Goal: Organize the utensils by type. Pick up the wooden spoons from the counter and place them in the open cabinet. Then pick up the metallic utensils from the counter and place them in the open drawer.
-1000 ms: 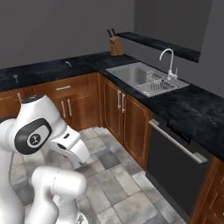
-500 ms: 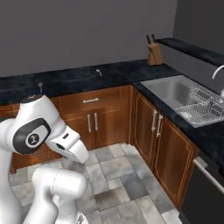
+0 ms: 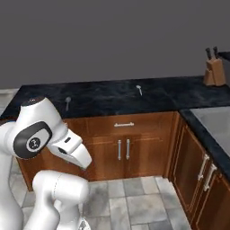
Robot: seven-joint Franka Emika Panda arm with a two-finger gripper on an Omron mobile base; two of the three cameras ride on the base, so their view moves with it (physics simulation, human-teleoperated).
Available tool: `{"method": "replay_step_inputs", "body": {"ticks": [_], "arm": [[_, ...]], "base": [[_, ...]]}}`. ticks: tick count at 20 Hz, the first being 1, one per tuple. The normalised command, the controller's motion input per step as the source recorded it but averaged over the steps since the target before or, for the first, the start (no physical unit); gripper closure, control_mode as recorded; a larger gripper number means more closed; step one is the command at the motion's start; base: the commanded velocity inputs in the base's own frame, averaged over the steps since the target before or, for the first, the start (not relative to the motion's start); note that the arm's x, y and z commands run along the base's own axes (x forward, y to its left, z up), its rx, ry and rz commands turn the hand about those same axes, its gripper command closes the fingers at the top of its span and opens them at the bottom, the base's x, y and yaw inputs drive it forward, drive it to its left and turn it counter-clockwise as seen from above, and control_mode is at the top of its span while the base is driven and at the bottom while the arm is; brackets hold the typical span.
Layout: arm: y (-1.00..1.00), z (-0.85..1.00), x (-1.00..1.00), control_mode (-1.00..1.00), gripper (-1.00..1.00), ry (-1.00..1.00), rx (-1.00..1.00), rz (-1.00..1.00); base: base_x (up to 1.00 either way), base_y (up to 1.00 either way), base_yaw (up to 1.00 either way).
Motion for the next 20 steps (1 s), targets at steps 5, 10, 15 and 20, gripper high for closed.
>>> {"method": "replay_step_inputs", "body": {"ticks": [5,10,15,20], "arm": [[0.00,0.00,0.00,1.00,-1.00,0.00,0.00,0.00],[0.00,0.00,0.00,1.00,-1.00,0.00,0.00,0.00],[0.00,0.00,0.00,1.00,-1.00,0.00,0.00,0.00],[0.00,0.00,0.00,1.00,-1.00,0.00,0.00,0.00]], "base": [[1.00,0.06,0.42],[0.87,0.10,0.52],[0.61,0.27,0.51],[0.64,0.10,0.05]]}}
